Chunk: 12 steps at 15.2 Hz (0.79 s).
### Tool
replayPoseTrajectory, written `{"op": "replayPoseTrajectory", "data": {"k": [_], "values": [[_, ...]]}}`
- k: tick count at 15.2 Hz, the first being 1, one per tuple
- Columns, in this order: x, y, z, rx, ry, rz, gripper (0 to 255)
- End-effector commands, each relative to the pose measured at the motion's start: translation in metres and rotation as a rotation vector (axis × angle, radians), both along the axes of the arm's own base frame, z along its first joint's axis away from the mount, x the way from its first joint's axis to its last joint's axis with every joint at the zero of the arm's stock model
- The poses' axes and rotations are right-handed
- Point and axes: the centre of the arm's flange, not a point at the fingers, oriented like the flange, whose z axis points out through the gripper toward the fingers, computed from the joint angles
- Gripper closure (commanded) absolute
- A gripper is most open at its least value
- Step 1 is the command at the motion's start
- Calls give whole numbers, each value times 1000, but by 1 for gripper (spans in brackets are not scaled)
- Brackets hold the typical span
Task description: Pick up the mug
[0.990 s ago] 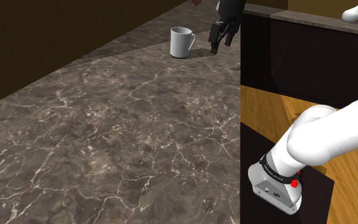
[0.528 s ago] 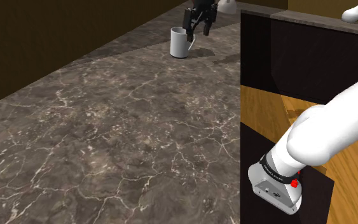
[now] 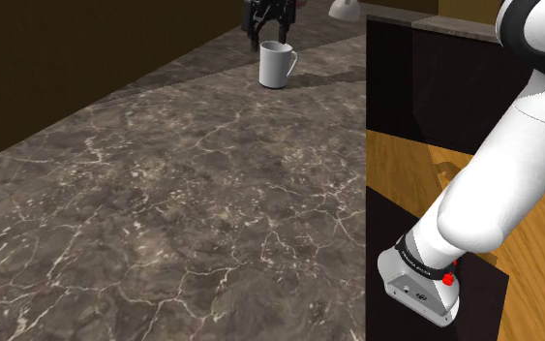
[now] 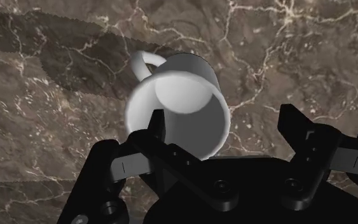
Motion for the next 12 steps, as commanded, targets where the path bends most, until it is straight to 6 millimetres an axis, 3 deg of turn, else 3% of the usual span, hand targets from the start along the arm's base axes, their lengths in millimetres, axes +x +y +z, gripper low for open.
{"op": "replayPoseTrajectory", "data": {"k": [1, 6, 8, 9, 12], "values": [[4, 1, -8, 1, 0, -2, 0], [4, 1, -37, 1, 0, -2, 0], [4, 1, -37, 1, 0, -2, 0], [4, 1, -37, 1, 0, -2, 255], [4, 1, -37, 1, 0, -2, 255]]}}
